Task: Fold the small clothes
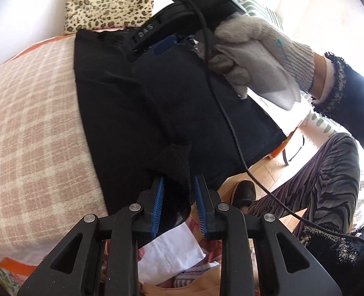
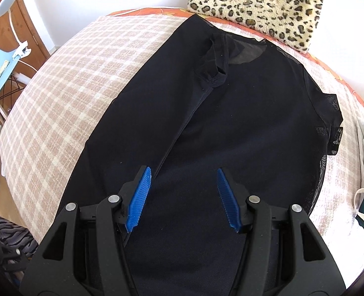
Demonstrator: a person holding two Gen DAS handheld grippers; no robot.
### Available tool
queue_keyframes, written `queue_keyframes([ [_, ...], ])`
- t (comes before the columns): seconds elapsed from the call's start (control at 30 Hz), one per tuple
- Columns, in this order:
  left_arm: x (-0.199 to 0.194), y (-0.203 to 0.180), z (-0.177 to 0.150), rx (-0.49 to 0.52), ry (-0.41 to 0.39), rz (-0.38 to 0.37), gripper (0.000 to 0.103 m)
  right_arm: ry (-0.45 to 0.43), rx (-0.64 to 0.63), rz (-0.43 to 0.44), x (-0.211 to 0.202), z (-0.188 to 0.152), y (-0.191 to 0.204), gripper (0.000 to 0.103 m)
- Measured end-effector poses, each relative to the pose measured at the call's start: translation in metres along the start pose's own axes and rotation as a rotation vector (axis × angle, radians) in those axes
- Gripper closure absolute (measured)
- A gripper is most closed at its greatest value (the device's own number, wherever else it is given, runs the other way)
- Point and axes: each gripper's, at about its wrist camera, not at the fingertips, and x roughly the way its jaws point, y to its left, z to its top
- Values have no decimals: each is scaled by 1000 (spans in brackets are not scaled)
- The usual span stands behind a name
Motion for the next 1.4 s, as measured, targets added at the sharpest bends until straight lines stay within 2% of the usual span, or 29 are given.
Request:
queue_keyframes([
  [0.03,0,-7,1,25,-7,-42,80,0,10,0,1,2,-5,45],
  [0.1,-2,-11,2,33,-16,-67,80,-4,28,2,2,5,-16,45],
  [0.2,-6,0,6,-30,-19,-104,80,-28,55,-2,-3,16,-34,45],
  [0.4,-10,22,19,-56,-56,-27,80,-73,166,18,-7,56,-73,45],
  [0.5,7,16,17,-51,-17,-71,80,-106,211,9,-13,69,-88,45],
  [0.57,19,7,14,-43,30,-141,80,-130,245,16,-21,72,-99,45],
  [0.63,30,-13,11,18,71,-164,80,-150,285,40,-31,70,-113,45],
  [0.77,24,-39,7,117,38,-146,80,-189,326,54,-63,50,-141,45],
  [0.97,10,-42,19,86,-44,-110,79,-249,368,53,-120,-2,-187,42],
  [1.0,10,-43,20,91,-55,-98,77,-259,367,41,-128,-12,-192,41],
  [1.07,12,-47,25,100,-74,-81,65,-275,368,24,-144,-28,-203,39],
  [1.23,28,-62,37,89,-81,-84,64,-303,391,6,-169,-60,-229,36],
  [1.4,48,-99,41,160,-49,-80,54,-310,401,2,-174,-78,-253,35],
])
